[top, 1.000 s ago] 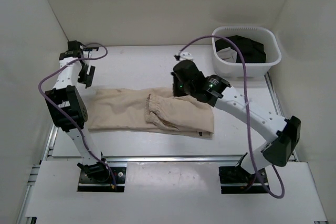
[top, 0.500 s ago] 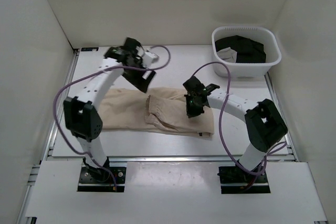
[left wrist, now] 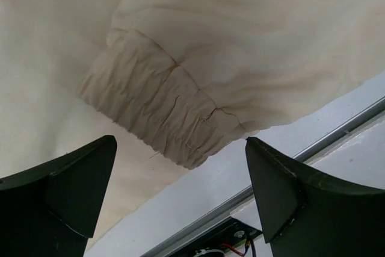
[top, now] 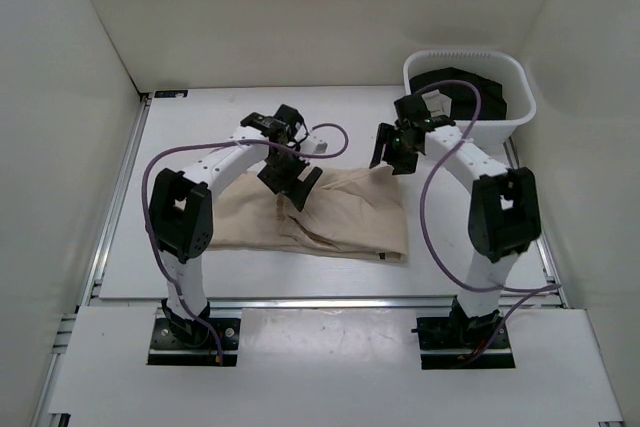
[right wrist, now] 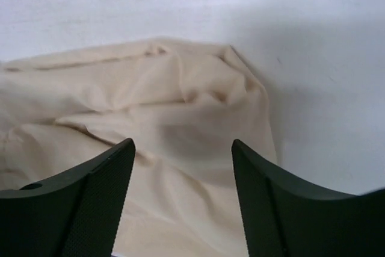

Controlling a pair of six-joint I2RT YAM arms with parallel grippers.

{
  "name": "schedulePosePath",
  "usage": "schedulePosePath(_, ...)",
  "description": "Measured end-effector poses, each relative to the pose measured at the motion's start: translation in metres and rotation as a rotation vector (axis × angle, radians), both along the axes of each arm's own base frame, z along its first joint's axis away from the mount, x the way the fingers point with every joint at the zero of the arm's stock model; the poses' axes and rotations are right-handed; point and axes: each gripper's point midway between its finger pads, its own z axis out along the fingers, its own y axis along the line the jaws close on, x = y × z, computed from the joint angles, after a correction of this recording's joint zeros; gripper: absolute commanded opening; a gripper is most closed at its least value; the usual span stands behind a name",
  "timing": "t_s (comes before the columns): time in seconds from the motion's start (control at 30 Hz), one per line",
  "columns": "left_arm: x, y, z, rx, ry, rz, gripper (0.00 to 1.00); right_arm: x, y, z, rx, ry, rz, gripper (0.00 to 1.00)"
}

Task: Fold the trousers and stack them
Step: Fold the trousers

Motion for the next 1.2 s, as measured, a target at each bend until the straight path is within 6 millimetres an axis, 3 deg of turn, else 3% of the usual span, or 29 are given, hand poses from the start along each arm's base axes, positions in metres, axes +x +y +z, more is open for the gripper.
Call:
schedulePosePath(0.1,-0.013,0.007,-0.022,0.041,0.048,0.007,0.86,0.023,0.013,-0.011,-0.006,0.008,0.036,0.76)
schedulePosePath(0.17,-0.020,0.009,-0.038,0.066,0.083,0.006,0.74,0.025,0.016,-0.022,-0.017,0.030,0.050,0.76)
schedulePosePath(0.2,-0.023,0.009,-0.044,0.075,0.099,0.005,0.67,0.023,0.017,-0.027,-0.023,0.046,0.054,0.76)
schedulePosePath(0.23,-0.024,0.009,-0.050,0.081,0.110,0.005,0.52,0.022,0.018,-0.031,-0.028,0.062,0.056,0.76)
schedulePosePath(0.3,-0.025,0.006,-0.055,0.084,0.118,0.000,0.36,0.023,0.018,-0.037,-0.039,0.088,0.056,0.75)
schedulePosePath(0.33,-0.024,0.006,-0.055,0.084,0.115,-0.005,0.23,0.024,0.017,-0.041,-0.043,0.095,0.055,0.71)
schedulePosePath(0.4,-0.024,0.005,-0.056,0.084,0.109,-0.017,0.14,0.024,0.015,-0.047,-0.055,0.108,0.054,0.53)
schedulePosePath(0.43,-0.024,0.004,-0.056,0.083,0.105,-0.024,0.14,0.024,0.013,-0.049,-0.062,0.118,0.052,0.29)
schedulePosePath(0.53,-0.025,0.005,-0.058,0.090,0.092,-0.048,0.14,0.026,0.009,-0.056,-0.073,0.144,0.026,0.00)
schedulePosePath(0.8,-0.030,0.004,-0.047,0.143,0.012,-0.148,0.14,0.035,-0.014,-0.064,-0.019,0.175,-0.157,0.00)
schedulePosePath(0.97,-0.035,0.004,-0.040,0.174,-0.027,-0.197,0.14,0.034,-0.031,-0.054,0.022,0.172,-0.284,0.00)
schedulePosePath(1.03,-0.041,0.009,-0.044,0.188,-0.026,-0.205,0.24,0.035,-0.030,-0.052,0.033,0.174,-0.305,0.00)
schedulePosePath(1.07,-0.045,0.013,-0.049,0.202,-0.017,-0.206,0.27,0.034,-0.029,-0.052,0.035,0.177,-0.305,0.01)
schedulePosePath(1.13,-0.050,0.020,-0.057,0.233,-0.006,-0.201,0.39,0.035,-0.025,-0.051,0.043,0.182,-0.298,0.26)
schedulePosePath(1.17,-0.050,0.022,-0.059,0.243,-0.002,-0.198,0.52,0.036,-0.023,-0.051,0.051,0.181,-0.285,0.37)
schedulePosePath(1.2,-0.050,0.024,-0.059,0.254,-0.003,-0.194,0.71,0.038,-0.021,-0.049,0.059,0.176,-0.273,0.55)
